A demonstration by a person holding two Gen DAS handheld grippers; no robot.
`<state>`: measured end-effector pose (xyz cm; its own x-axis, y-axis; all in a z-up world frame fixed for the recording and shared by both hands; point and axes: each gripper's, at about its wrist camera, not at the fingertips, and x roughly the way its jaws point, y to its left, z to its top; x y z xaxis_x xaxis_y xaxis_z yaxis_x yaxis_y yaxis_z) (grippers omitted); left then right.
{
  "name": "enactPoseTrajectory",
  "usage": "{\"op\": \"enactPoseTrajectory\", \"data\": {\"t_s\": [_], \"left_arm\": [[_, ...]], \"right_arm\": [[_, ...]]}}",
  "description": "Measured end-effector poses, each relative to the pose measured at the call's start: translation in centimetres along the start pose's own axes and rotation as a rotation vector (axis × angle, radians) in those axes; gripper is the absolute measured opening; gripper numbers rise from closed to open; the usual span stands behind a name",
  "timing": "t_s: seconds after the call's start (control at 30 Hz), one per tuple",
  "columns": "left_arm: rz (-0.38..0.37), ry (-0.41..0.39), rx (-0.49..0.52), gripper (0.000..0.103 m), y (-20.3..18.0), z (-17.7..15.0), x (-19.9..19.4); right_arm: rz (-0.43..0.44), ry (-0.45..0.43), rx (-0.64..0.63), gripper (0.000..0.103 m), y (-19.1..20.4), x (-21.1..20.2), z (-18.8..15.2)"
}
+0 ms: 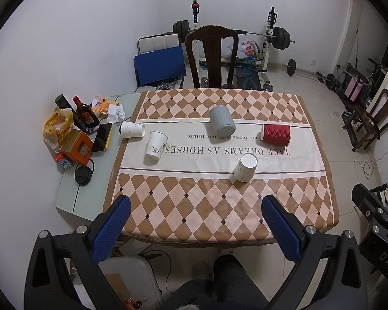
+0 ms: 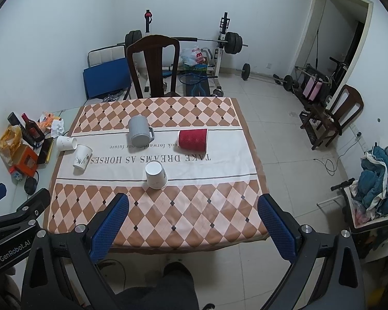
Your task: Flip cup upside down
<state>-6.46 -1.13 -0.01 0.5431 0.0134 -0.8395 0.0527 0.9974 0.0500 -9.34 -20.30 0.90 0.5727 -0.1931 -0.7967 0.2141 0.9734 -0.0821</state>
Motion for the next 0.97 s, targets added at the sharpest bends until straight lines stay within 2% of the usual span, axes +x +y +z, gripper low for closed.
{"op": "enactPoseTrajectory", "data": {"t_s": [0.97], "left_arm": [[-0.009,-0.002,0.007,0.103,0.19,-0.17,-0.01]], "right_arm": [[0.001,-0.003,0.001,0.101,0.29,0.05,-0.06]]}}
